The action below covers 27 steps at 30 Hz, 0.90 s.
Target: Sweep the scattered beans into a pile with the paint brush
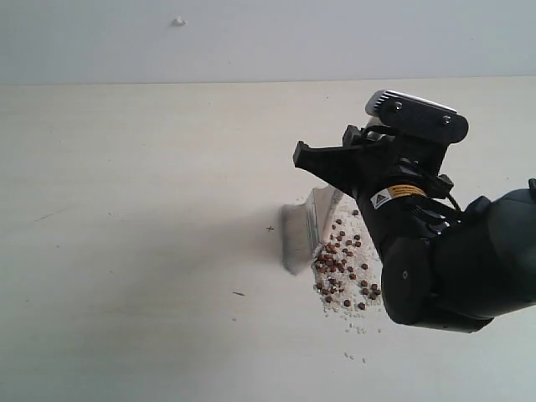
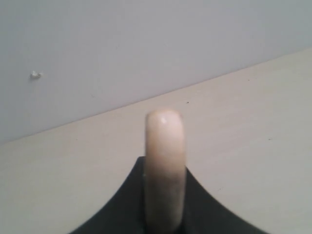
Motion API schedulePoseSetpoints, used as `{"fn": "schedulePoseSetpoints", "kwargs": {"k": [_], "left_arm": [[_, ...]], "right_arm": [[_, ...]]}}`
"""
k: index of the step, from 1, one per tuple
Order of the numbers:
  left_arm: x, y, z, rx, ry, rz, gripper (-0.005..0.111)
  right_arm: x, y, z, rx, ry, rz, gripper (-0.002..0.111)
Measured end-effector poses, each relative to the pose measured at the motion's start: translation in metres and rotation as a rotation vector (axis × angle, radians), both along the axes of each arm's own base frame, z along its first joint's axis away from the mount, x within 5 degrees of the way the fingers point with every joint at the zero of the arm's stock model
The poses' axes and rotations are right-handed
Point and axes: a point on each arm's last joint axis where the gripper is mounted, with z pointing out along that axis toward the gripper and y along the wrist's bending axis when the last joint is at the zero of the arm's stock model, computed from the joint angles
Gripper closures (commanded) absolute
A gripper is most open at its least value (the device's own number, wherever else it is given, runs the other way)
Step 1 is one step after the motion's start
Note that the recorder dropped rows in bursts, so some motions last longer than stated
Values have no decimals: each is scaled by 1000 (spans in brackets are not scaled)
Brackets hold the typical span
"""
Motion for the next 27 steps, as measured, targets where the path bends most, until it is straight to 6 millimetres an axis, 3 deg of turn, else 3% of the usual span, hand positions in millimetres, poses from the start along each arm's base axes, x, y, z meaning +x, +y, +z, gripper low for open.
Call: {"fn": "schedulePoseSetpoints", "kwargs": {"k": [5, 14, 18, 22, 27], "left_arm": [[0, 0, 0, 0, 0, 0, 107], [0, 0, 0, 0, 0, 0, 107], [0, 0, 0, 0, 0, 0, 107], [0, 0, 0, 0, 0, 0, 107], [0, 0, 0, 0, 0, 0, 107]], "right_arm": [[0, -2, 5, -15, -15, -11, 108], [-5, 2, 53, 83, -157, 94, 108], [-8, -10, 69, -19, -191, 17, 108], [-27, -38, 88, -83, -253, -51, 108], [-43, -68, 96, -394, -164, -164, 108]]}}
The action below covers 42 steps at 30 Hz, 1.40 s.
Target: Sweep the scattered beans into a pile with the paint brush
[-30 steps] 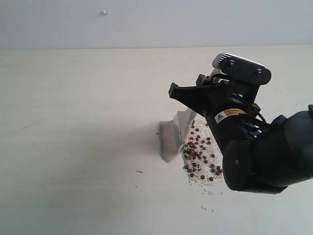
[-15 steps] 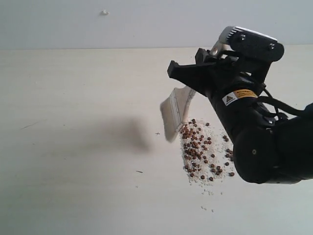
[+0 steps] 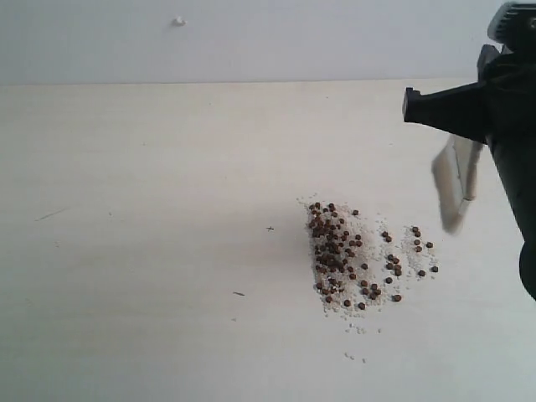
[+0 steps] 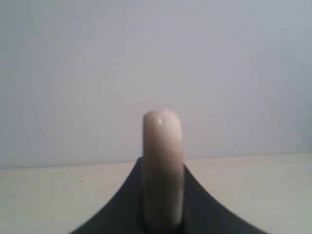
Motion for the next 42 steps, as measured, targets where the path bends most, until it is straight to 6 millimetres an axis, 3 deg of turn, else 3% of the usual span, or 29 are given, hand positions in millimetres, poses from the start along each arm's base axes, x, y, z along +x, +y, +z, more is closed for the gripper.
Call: {"fn": "schedulePoseSetpoints", "kwargs": {"k": [5, 16, 26, 36, 42], "left_arm": [[0, 0, 0, 0, 0, 0, 107], [0, 0, 0, 0, 0, 0, 107], [0, 0, 0, 0, 0, 0, 107], [0, 0, 0, 0, 0, 0, 107], [0, 0, 0, 0, 0, 0, 107]], "right_arm": [[-3, -5, -7, -86, 49, -17, 108], [-20, -23, -34, -60, 81, -15, 108], [-18, -18, -41, -20, 91, 25, 108], [-12, -11, -65, -133, 148, 27, 108], [-9, -3, -76, -95, 142, 81, 108]]}}
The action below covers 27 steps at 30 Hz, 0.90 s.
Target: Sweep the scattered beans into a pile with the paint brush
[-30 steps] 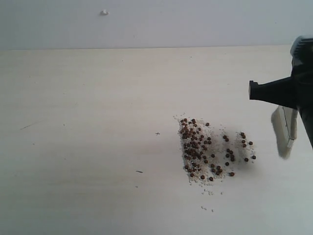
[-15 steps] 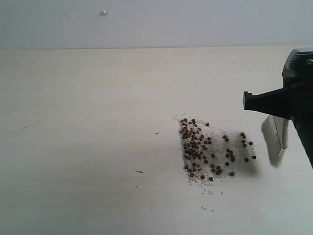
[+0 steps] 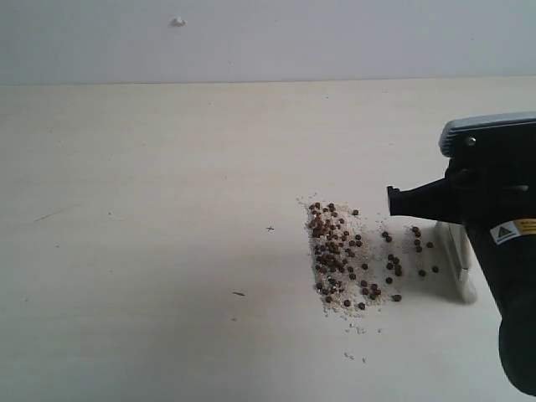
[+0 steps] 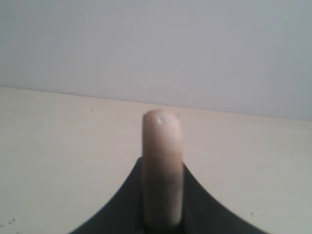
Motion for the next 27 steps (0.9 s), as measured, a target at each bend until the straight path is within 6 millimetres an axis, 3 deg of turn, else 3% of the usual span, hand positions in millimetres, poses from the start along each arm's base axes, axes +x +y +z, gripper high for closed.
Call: {"fn": "schedulePoseSetpoints", "kwargs": {"k": [10, 20, 27], "left_arm": [[0, 0, 0, 0, 0, 0, 107], [0, 0, 0, 0, 0, 0, 107], [0, 0, 0, 0, 0, 0, 107]], "right_arm": [[8, 15, -16, 125, -11, 47, 108], [26, 44, -15, 277, -3, 142, 108], [28, 49, -15, 287, 8, 167, 108]]}}
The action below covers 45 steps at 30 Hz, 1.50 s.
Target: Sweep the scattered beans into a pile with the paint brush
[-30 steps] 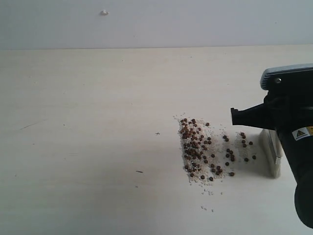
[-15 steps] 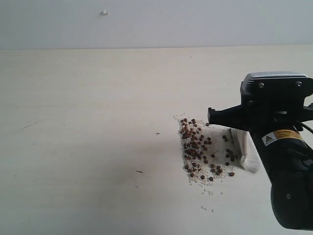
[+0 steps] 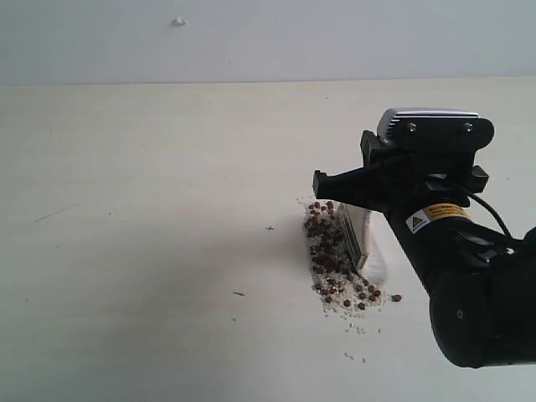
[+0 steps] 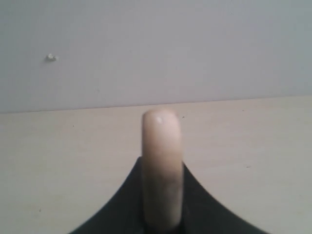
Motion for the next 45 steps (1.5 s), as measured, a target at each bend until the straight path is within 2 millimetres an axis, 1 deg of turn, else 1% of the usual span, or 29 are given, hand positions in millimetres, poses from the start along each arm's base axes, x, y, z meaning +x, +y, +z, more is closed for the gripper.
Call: {"fn": "schedulePoseSetpoints", "kwargs": {"k": [3, 6, 15, 19, 22, 26, 30, 33, 39, 45], "left_arm": [[0, 0, 0, 0, 0, 0, 107], [0, 0, 0, 0, 0, 0, 107], [0, 0, 0, 0, 0, 0, 107], [0, 0, 0, 0, 0, 0, 107], [0, 0, 0, 0, 0, 0, 107], [0, 0, 0, 0, 0, 0, 107], [0, 0, 0, 0, 0, 0, 107], [0, 0, 0, 0, 0, 0, 107], [0, 0, 0, 0, 0, 0, 107], [0, 0, 0, 0, 0, 0, 107]], "right_arm": [[0, -2, 4, -27, -7, -17, 108], [-1, -4, 12, -42, -10, -22, 108], [-9, -12, 49, -28, -34, -8, 108], [-17, -23, 57, -33, -44, -30, 108], [-27, -38, 54, -39, -16, -78, 108], [-42, -58, 41, -45, 31, -130, 108], [-51, -68, 31, -4, 58, -153, 108], [-52, -68, 27, 48, 59, -145, 108], [-48, -56, 15, 166, 91, -90, 108], [-45, -52, 4, 242, 91, -100, 108]]}}
